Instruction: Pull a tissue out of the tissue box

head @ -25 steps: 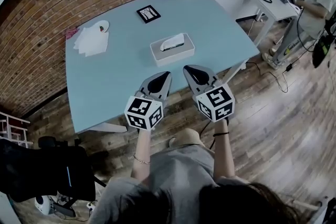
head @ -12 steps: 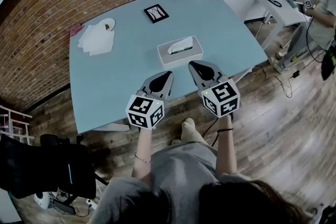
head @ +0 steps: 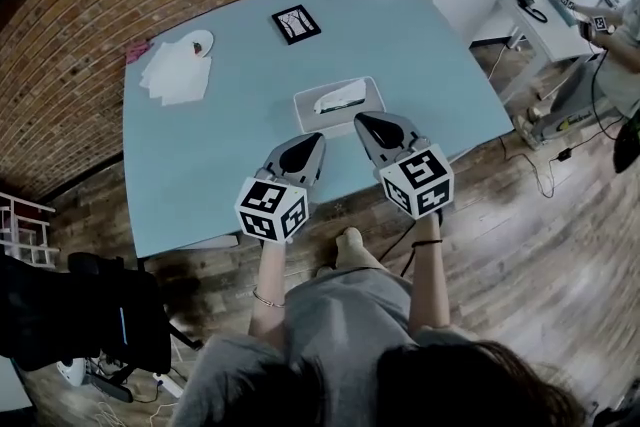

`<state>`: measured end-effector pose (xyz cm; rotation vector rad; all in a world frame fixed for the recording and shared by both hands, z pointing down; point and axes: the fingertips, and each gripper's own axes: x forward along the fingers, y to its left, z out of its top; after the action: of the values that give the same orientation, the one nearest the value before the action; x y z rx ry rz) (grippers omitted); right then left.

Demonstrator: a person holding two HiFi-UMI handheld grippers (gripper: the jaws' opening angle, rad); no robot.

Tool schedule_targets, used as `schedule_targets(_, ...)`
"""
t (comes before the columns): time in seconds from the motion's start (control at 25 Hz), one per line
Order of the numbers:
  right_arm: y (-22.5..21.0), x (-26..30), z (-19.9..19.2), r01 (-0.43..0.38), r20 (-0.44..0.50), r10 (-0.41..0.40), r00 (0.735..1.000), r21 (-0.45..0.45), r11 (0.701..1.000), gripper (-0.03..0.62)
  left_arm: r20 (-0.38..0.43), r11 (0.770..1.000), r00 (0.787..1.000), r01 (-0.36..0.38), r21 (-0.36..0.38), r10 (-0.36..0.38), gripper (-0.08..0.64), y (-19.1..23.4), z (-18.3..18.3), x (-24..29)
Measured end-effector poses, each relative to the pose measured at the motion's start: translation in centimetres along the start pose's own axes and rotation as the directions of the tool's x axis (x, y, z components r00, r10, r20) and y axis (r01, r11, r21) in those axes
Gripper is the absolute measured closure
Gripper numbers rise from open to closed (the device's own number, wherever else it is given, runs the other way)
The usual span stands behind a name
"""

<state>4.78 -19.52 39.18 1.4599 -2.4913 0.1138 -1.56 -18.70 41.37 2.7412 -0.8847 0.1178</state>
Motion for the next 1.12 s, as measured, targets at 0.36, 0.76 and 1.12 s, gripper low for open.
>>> schedule_targets(0.36, -3.8, 3.2, -1.1, -0.072, -0.062, 0.071, 0.996, -0.013, 0.997, 0.592, -0.026, 0.999, 0.999, -0.037, -0.038, 0.036, 0.557, 2.2, -0.4, 4.3)
schedule_targets(0.76, -5.4, 5.6, -2.3, -0.193, -0.137, 0.188, 0.973, -0.028, 0.981, 0.592, -0.045, 0.990, 0.994, -0.102, -0.099, 0.098, 0.557, 3.5, -0.8, 7.0)
schedule_targets(1.12, -5.9, 7.1, -3.9, -0.225, -0.195, 0.210, 0.958, -0.057, 0.973, 0.592, -0.069, 0.984, 0.992, -0.115, -0.133, 0.106, 0.557, 4.6, -2.2, 7.4)
